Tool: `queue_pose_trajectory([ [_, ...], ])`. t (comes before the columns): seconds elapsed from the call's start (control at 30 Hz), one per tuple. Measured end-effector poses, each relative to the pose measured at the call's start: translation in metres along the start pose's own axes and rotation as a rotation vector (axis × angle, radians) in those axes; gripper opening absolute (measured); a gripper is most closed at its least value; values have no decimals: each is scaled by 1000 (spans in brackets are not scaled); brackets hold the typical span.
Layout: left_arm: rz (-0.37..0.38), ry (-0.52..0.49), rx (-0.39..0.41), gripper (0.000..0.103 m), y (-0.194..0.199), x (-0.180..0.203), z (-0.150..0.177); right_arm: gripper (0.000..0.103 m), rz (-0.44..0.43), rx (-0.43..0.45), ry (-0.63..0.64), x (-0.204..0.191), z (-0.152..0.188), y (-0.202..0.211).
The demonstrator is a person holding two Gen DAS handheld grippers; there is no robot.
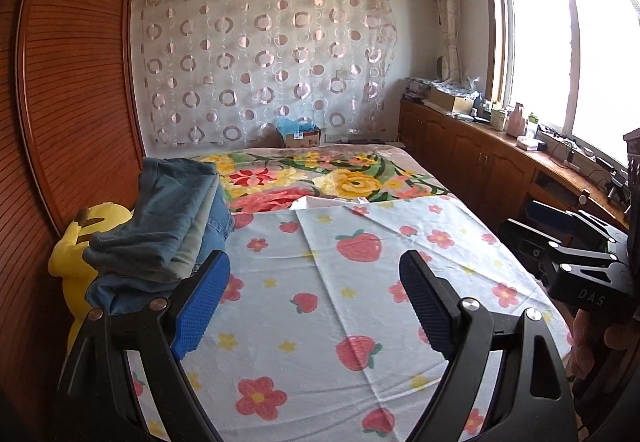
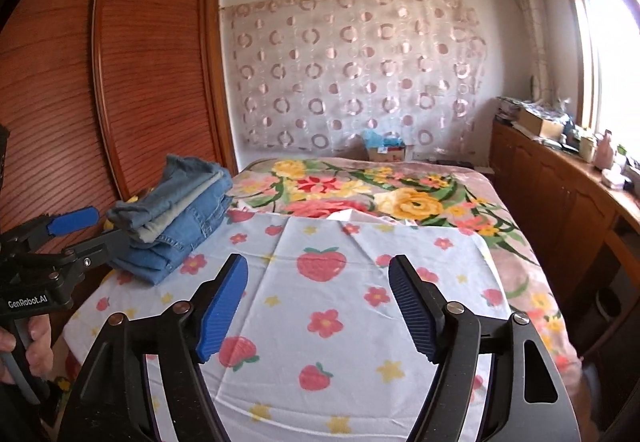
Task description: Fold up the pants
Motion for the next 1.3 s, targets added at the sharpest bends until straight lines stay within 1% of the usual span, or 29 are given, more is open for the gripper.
queue_pose_trajectory([
  [0.13, -3, -9, 29, 87, 14, 6, -5, 76, 30, 35, -4, -1, 2, 17],
  [0.23, -8, -23, 47, 87, 23, 9, -6, 76, 28, 83, -19, -4, 4, 33],
  [0.3, -13, -31, 63, 87, 30, 10, -7, 76, 19, 91, -24, -5, 8, 36],
  [0.37, -22, -33, 73, 87, 33, 10, -8, 76, 28, 103, -22, -6, 11, 39],
  [0.63, -26, -29, 71, 87, 35, 9, -6, 76, 39, 105, -22, -10, 19, 37],
  [1.3, -28, -24, 68, 87, 36, 9, -5, 76, 41, 109, -23, -3, 18, 41],
])
Point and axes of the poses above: each gripper's, at about its wrist camera, not at the fingertips, and y roughly against the way its jaws point, x to its right, z to its underside, the point moved 4 cm from there along -y, roughly the way its jaws point, and after that the axes turned 1 degree about -y, right-handed, at the moved point
